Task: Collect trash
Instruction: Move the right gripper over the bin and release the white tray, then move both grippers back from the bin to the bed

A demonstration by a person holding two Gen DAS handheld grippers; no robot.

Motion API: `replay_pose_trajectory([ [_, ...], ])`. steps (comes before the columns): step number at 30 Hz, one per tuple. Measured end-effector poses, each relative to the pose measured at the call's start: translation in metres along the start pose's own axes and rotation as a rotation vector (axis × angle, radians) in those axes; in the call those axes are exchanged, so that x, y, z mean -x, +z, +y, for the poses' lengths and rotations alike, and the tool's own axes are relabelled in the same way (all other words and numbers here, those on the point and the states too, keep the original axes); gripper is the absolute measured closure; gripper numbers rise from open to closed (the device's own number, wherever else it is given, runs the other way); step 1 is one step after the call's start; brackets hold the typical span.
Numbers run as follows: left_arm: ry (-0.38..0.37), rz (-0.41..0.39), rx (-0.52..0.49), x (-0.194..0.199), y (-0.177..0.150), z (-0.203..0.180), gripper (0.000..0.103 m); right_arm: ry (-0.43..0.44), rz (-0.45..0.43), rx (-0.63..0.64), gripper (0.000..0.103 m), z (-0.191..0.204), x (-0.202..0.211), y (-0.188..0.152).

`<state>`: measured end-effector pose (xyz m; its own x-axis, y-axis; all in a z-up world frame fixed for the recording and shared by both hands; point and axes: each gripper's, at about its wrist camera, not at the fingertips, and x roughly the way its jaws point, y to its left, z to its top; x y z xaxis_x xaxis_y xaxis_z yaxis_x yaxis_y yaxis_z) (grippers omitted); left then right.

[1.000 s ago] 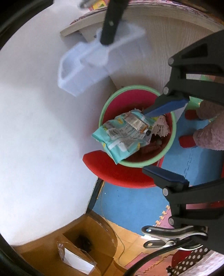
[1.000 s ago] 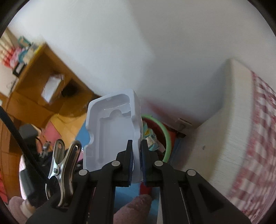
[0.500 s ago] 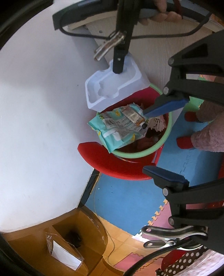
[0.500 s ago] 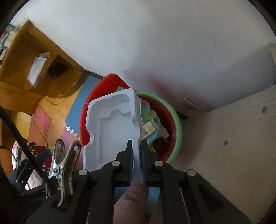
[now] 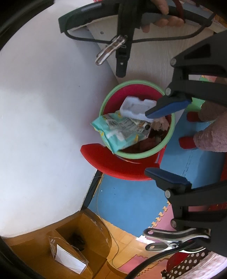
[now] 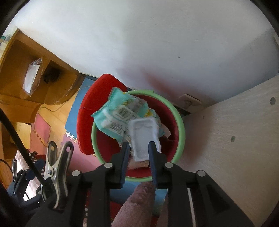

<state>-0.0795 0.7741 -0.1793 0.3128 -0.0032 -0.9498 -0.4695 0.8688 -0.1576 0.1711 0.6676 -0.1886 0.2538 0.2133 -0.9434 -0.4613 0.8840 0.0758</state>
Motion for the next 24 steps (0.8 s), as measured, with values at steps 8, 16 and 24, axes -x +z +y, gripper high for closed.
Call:
replay_pose_trajectory([
  [8, -0.005, 0.002, -0.046, 0.007, 0.009, -0.014, 0.042, 0.052, -0.044, 0.017, 0.080, 0.002, 0.028, -0.009],
  [16, -0.020, 0.013, -0.067, 0.023, 0.016, -0.026, 0.042, 0.132, -0.122, 0.047, 0.080, 0.005, 0.074, -0.025],
  [24, -0.032, 0.027, -0.085, 0.047, 0.026, -0.044, 0.042, 0.198, -0.221, 0.049, 0.080, -0.007, 0.129, -0.055],
])
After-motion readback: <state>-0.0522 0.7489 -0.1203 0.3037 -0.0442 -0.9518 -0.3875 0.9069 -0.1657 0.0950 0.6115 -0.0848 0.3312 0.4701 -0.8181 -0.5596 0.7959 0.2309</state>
